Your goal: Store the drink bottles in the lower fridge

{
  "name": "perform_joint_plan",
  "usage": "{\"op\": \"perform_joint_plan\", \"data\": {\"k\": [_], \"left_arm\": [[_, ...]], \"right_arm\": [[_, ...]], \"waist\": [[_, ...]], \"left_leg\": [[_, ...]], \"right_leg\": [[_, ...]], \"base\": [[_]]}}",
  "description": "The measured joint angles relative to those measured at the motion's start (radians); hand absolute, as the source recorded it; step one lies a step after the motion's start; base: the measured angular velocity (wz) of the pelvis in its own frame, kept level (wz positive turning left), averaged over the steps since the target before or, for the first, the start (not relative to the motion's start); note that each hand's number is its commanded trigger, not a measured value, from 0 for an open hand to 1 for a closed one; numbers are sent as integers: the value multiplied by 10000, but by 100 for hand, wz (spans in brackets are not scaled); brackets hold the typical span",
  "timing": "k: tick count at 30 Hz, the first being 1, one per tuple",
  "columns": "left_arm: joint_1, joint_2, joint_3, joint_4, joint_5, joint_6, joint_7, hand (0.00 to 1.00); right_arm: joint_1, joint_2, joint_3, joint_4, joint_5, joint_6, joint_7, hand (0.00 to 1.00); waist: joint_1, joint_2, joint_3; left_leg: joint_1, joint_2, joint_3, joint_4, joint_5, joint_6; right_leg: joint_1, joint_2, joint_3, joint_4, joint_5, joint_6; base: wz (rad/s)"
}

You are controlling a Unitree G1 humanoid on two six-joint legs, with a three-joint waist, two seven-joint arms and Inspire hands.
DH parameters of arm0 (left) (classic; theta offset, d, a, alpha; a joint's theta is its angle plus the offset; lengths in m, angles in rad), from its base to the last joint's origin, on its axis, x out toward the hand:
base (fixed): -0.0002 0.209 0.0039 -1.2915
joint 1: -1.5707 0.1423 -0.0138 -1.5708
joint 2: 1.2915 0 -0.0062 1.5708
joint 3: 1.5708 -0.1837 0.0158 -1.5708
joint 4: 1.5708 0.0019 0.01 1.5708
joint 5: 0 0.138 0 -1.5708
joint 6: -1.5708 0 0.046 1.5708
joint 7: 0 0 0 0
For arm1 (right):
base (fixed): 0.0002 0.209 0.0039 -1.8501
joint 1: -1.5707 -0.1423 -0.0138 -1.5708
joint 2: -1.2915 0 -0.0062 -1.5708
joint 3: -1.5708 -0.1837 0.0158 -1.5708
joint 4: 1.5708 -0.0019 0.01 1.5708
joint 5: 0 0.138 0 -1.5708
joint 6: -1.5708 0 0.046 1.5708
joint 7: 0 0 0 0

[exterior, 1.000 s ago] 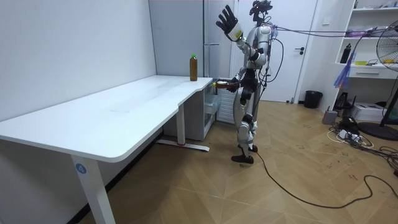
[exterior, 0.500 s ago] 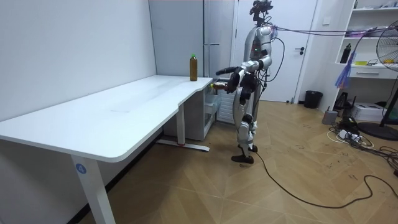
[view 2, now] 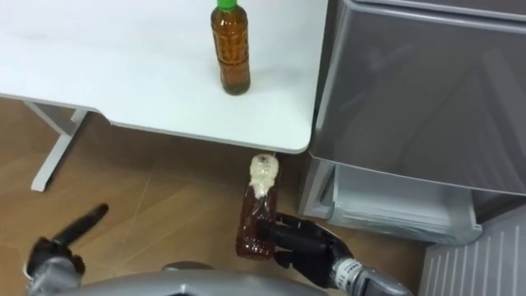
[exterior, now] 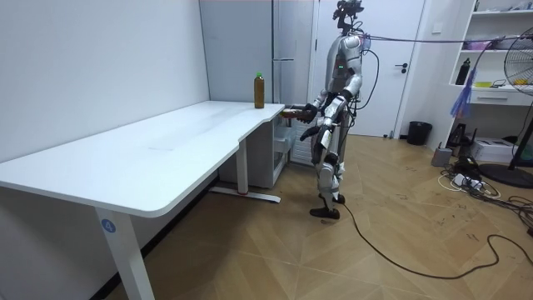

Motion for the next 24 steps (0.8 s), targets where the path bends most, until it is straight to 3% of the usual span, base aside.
{"op": "perform_joint_plan", "data": {"k": [4, 13, 18, 24], "left_arm": [[77, 7, -92, 1528, 1, 341, -723, 0], [-46, 75, -388, 3787, 75, 909, -2164, 0], [-49, 69, -463, 4402, 502, 1209, -2303, 0], [-81, 83, -972, 4896, 1685, 1470, -2430, 0]], "right_arm": [[-93, -48, 6, 318, 350, 16, -163, 100], [-331, -184, 7, 1307, 645, 69, -258, 100], [-364, -288, 7, 1660, 734, 457, -537, 100], [-476, -359, 16, 2123, 1597, 365, -562, 100]], "waist": [[-249, 48, -2], [-492, 41, 4], [-563, 101, 1], [-773, 102, 4]], "left_leg": [[86, 7, 40, -156, 1, -1], [98, 14, 153, -165, -10, 15], [93, 21, 198, -127, -31, 21], [6, 8, 232, -17, -32, 24]], "right_leg": [[9, 8, 92, 33, 0, 0], [-14, -2, 128, 108, 1, 3], [3, 2, 164, 134, 1, 3], [-26, -6, 157, 100, -1, 4]], "base": [[-4], [-3], [-1], [1]]}}
